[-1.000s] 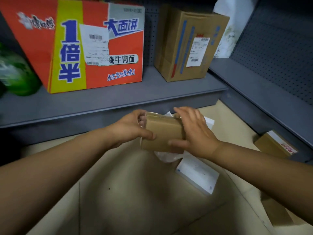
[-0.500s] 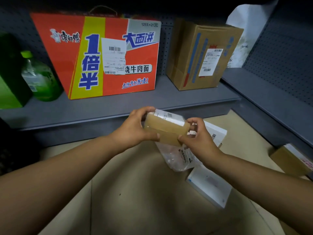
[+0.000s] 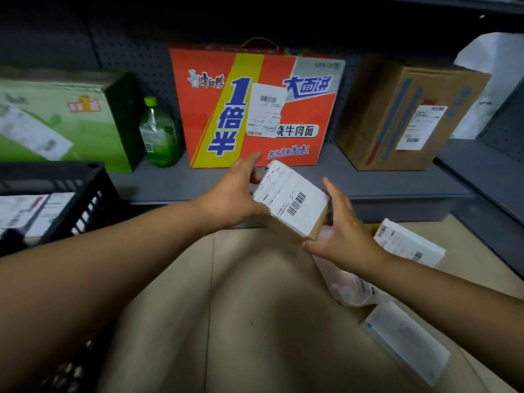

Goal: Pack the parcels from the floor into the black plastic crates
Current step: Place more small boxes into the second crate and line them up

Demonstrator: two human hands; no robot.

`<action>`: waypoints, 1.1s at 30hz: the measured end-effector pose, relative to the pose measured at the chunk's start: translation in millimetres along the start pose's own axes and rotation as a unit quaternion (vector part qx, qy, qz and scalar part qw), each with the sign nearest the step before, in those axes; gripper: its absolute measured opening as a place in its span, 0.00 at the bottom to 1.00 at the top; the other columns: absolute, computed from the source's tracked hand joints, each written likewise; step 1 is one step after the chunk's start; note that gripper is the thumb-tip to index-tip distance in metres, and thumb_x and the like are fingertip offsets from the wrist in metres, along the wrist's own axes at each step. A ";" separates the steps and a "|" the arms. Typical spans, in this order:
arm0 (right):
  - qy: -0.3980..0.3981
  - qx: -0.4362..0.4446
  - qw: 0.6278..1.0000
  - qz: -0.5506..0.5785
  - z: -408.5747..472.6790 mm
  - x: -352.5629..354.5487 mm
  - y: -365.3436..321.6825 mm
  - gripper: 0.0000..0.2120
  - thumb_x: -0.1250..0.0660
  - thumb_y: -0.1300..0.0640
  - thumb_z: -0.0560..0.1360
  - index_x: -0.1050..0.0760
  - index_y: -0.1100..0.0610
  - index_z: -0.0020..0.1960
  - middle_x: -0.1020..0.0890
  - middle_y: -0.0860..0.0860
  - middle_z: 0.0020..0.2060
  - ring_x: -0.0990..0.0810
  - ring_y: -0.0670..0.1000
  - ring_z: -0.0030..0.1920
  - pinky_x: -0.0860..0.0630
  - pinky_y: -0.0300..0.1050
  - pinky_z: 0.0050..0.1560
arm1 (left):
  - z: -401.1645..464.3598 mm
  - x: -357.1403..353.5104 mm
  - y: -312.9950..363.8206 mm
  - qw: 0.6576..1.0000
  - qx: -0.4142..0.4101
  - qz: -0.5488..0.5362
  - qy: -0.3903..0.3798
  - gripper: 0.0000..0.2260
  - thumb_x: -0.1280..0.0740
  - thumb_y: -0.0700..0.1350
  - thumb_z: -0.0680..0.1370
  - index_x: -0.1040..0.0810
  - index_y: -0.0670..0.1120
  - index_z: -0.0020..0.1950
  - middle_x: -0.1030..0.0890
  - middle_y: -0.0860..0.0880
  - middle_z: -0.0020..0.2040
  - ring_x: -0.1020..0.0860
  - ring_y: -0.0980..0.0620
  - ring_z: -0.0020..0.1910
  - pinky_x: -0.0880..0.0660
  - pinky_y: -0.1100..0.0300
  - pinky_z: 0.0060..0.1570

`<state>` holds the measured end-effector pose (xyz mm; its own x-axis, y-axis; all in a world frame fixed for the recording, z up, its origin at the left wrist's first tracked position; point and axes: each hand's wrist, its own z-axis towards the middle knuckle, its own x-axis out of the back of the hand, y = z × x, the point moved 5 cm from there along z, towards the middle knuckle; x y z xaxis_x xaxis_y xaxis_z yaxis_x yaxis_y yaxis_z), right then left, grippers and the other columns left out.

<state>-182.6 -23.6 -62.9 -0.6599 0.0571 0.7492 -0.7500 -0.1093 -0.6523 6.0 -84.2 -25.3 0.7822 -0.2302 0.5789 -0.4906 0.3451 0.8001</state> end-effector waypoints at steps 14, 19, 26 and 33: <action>0.100 0.142 0.984 -0.033 47.1 -105.3 -219.6 0.48 0.21 0.50 0.60 0.45 0.54 0.71 0.40 0.51 0.64 0.26 0.58 0.59 0.25 0.52 0.53 | -99.8 155.3 -89.7 0.912 0.156 -0.300 0.230 0.35 0.24 0.49 0.67 0.34 0.41 0.69 0.21 0.46 0.61 0.20 0.53 0.55 0.23 0.55 0.53; 0.048 0.205 0.978 0.001 43.8 -164.7 -287.4 0.47 0.22 0.47 0.61 0.45 0.56 0.71 0.40 0.51 0.62 0.29 0.56 0.60 0.27 0.54 0.57 | -147.6 229.7 -107.8 0.898 0.123 -0.286 0.311 0.18 0.29 0.40 0.73 0.26 0.43 0.62 0.17 0.52 0.52 0.18 0.56 0.49 0.20 0.59 0.47; -0.024 0.324 0.945 -0.042 36.8 -225.9 -343.1 0.42 0.28 0.50 0.68 0.46 0.54 0.75 0.37 0.52 0.64 0.38 0.53 0.66 0.38 0.53 0.69 | -213.5 300.8 -144.6 0.885 0.119 -0.187 0.409 0.19 0.30 0.42 0.74 0.30 0.46 0.63 0.20 0.51 0.58 0.21 0.54 0.55 0.22 0.56 0.52; -0.057 0.385 0.921 -0.011 31.0 -251.4 -360.1 0.34 0.40 0.61 0.65 0.35 0.55 0.72 0.29 0.51 0.62 0.31 0.52 0.63 0.37 0.52 0.66 | -236.3 301.8 -155.6 0.884 0.123 -0.021 0.450 0.45 0.25 0.56 0.54 0.41 0.54 0.67 0.38 0.54 0.59 0.41 0.58 0.60 0.40 0.73 0.50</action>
<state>254.7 -29.3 -12.8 -0.6026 -0.0327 0.7973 -0.4794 -0.7839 -0.3945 409.1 7.7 -12.1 0.7361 0.6174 0.2773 -0.4359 0.1191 0.8921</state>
